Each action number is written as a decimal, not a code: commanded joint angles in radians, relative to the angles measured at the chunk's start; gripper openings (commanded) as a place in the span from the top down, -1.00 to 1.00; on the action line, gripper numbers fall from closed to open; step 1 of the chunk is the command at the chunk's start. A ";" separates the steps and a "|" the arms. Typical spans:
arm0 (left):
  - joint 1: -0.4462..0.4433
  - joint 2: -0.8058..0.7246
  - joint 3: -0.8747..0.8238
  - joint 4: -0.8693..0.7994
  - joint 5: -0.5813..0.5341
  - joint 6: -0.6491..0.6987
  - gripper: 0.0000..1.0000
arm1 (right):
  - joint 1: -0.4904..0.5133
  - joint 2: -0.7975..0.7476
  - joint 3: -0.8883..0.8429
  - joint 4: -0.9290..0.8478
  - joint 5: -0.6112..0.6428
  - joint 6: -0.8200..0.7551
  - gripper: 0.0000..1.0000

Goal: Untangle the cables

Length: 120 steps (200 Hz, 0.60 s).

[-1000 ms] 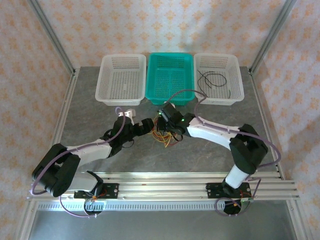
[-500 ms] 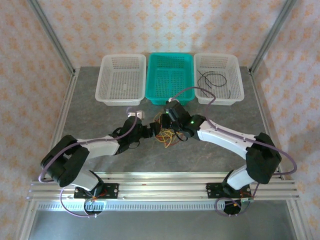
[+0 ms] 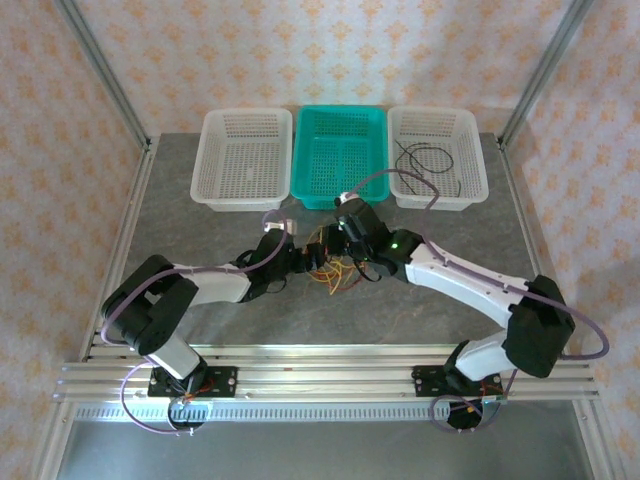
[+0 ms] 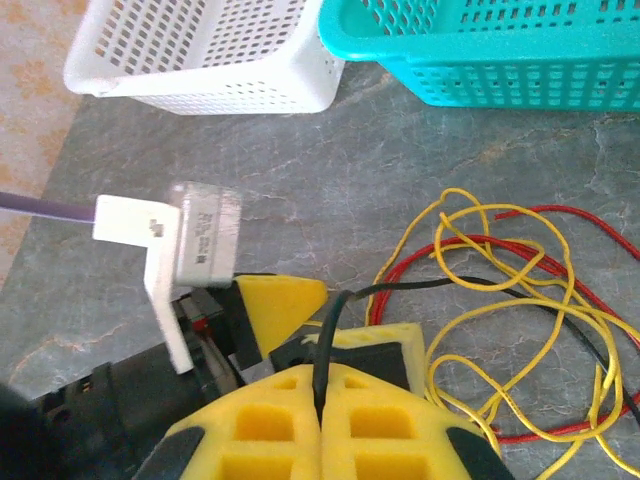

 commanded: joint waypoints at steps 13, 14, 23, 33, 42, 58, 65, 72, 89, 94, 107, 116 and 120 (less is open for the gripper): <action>-0.006 0.028 0.035 0.034 -0.028 -0.010 -0.98 | 0.007 -0.074 0.049 -0.025 -0.011 -0.089 1.00; -0.006 0.030 0.035 0.034 -0.028 -0.010 -0.99 | 0.007 -0.076 0.049 -0.025 -0.011 -0.091 1.00; -0.006 0.035 0.035 0.034 -0.028 -0.010 -0.98 | 0.007 -0.089 0.052 -0.031 -0.005 -0.108 1.00; -0.007 0.038 0.034 0.036 -0.028 -0.011 -0.99 | 0.007 -0.104 0.054 -0.039 -0.005 -0.125 1.00; -0.007 0.040 0.030 0.037 -0.031 -0.012 -0.99 | 0.007 -0.115 0.058 -0.045 -0.004 -0.138 1.00; -0.006 0.041 0.025 0.040 -0.034 -0.016 -0.99 | 0.007 -0.135 0.061 -0.047 -0.015 -0.159 1.00; -0.006 0.043 0.023 0.044 -0.034 -0.018 -0.98 | 0.007 -0.144 0.062 -0.047 -0.014 -0.165 1.00; -0.006 0.046 0.021 0.046 -0.034 -0.019 -0.99 | 0.007 -0.151 0.064 -0.048 -0.014 -0.171 1.00; -0.006 0.050 0.017 0.051 -0.031 -0.022 -0.98 | 0.007 -0.167 0.074 -0.057 -0.002 -0.178 1.00; -0.006 0.051 0.017 0.051 -0.030 -0.022 -0.99 | 0.006 -0.173 0.079 -0.058 0.001 -0.180 1.00; -0.006 0.054 0.016 0.051 -0.030 -0.023 -0.99 | 0.007 -0.189 0.087 -0.055 0.006 -0.185 1.00; -0.006 0.057 0.015 0.051 -0.030 -0.022 -0.98 | 0.006 -0.201 0.094 -0.049 0.006 -0.189 1.00; -0.007 0.057 0.015 0.051 -0.030 -0.022 -0.98 | 0.007 -0.207 0.097 -0.047 0.007 -0.191 1.00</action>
